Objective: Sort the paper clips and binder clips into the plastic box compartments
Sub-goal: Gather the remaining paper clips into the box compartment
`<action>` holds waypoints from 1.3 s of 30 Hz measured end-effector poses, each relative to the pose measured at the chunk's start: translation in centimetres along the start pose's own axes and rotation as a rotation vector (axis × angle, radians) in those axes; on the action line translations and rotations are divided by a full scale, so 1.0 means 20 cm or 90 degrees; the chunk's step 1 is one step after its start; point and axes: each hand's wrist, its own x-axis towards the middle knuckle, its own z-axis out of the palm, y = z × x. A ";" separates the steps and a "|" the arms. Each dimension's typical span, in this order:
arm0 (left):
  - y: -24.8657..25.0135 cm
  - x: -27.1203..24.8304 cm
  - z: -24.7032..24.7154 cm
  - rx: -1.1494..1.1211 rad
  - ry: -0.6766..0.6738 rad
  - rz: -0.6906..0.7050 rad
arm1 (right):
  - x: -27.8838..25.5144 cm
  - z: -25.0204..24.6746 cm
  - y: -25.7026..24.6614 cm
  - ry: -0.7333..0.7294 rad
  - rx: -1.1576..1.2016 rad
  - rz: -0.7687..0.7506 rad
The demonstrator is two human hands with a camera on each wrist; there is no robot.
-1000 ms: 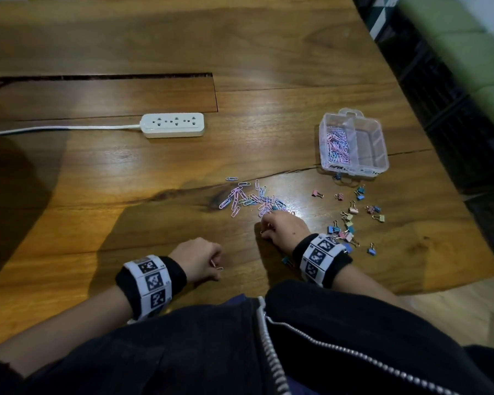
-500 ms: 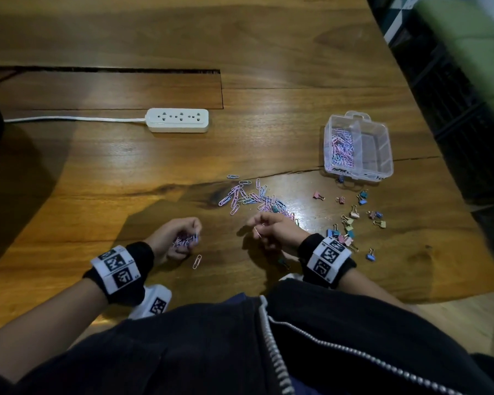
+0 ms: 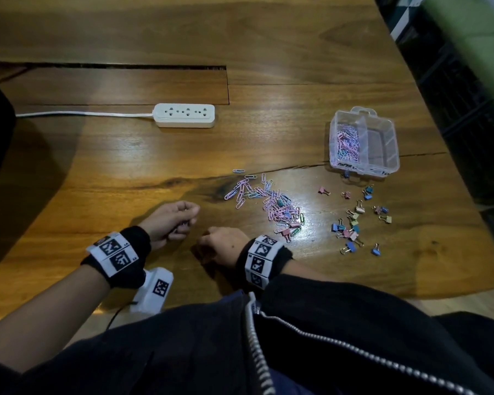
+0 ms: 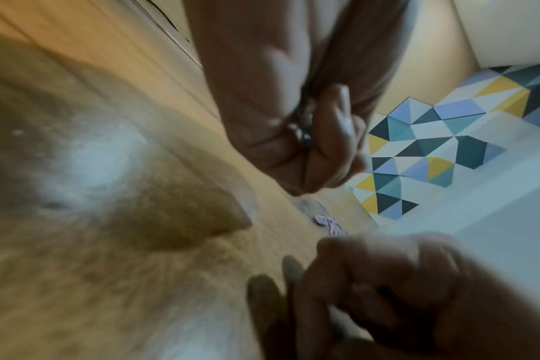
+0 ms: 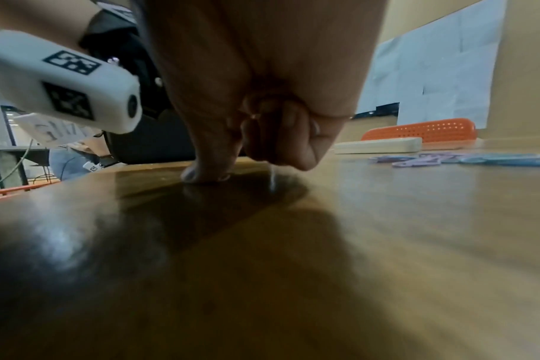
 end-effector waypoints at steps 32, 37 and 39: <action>0.10 0.34 0.37 0.837 0.159 0.137 | 0.17 -0.40 0.53 0.074 0.014 0.166; 0.15 0.35 0.34 0.614 0.175 0.142 | 0.18 -0.36 0.51 0.072 0.026 0.170; 0.18 0.35 0.33 0.423 0.150 0.119 | 0.17 -0.35 0.50 0.060 0.022 0.184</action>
